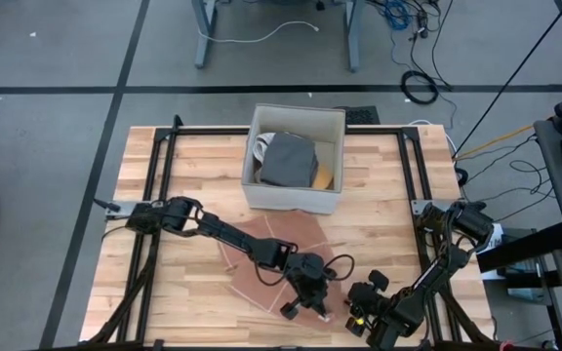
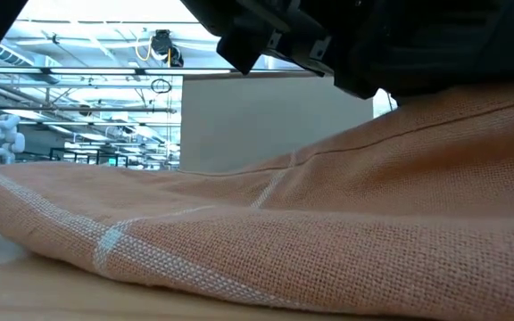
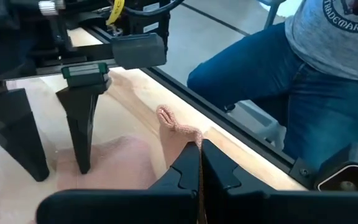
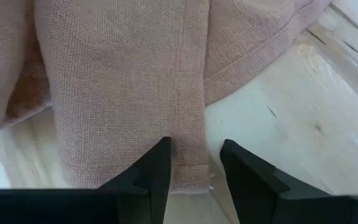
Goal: Fold towel
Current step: Fold the brown towel with white checkered lines
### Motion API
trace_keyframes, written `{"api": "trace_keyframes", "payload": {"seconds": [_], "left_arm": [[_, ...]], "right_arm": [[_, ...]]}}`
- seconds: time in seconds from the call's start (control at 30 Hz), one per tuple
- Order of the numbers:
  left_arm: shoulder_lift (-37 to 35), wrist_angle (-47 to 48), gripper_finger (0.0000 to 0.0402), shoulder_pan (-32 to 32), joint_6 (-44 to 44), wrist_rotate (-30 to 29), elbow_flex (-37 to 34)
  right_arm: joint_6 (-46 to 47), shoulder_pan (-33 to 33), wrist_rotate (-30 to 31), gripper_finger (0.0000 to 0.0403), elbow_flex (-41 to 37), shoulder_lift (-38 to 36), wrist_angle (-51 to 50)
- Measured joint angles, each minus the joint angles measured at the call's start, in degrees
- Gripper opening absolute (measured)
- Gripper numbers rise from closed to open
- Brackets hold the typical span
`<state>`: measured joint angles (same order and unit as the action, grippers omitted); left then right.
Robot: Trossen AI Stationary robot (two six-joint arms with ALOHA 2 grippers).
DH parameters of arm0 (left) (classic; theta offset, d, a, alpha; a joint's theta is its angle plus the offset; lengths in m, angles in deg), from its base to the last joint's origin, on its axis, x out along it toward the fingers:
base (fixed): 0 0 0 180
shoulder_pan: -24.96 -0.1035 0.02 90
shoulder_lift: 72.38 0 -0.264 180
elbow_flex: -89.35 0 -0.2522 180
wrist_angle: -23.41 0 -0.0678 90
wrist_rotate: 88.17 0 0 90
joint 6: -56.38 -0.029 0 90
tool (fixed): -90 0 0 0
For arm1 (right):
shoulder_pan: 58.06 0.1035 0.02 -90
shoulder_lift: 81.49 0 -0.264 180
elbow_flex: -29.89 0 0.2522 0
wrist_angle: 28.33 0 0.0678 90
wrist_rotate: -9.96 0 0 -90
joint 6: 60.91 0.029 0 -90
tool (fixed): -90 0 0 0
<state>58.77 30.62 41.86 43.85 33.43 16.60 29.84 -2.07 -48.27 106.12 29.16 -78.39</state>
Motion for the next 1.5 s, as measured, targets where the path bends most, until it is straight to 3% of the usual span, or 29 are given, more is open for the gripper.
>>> {"api": "trace_keyframes", "payload": {"seconds": [0.13,0.27,0.33,0.77,0.87,1.03,1.13,1.5], "left_arm": [[0.0,0.0,0.0001,-0.1,-1.4,-0.6,0.0],[0.0,-0.4,0.0001,-0.7,-2.0,-1.5,0.0],[0.0,-0.5,0.0001,-0.9,-2.0,-1.6,0.0],[-0.1,-1.4,0.0001,-0.9,-4.7,-4.2,0.0],[-0.1,-2.2,0.0001,-0.9,-5.3,-6.0,0.0],[-0.1,-2.0,0.0001,-0.6,-9.1,-13.9,0.0],[-0.1,-1.5,0.0001,-0.7,-9.0,-14.8,0.0],[-0.1,-0.9,0.0001,1.5,-9.3,-26.9,0.0]], "right_arm": [[-3.2,0.0,0.3,0.0110,-0.1,0.0,2.2],[-5.8,0.1,0.4,0.0029,-0.1,0.0,3.1],[-7.0,0.5,2.0,0.0011,-0.1,0.1,3.1],[-18.3,0.6,13.1,0.0001,-0.2,-5.2,-0.9],[-21.6,0.2,13.0,0.0001,-0.2,-6.1,-0.6],[-30.1,-1.5,11.8,0.0001,-0.2,-6.9,5.2],[-33.2,-2.9,9.2,0.0000,-0.2,-7.0,7.3],[-33.7,-3.5,6.9,0.0000,-0.2,-7.0,7.3]]}}
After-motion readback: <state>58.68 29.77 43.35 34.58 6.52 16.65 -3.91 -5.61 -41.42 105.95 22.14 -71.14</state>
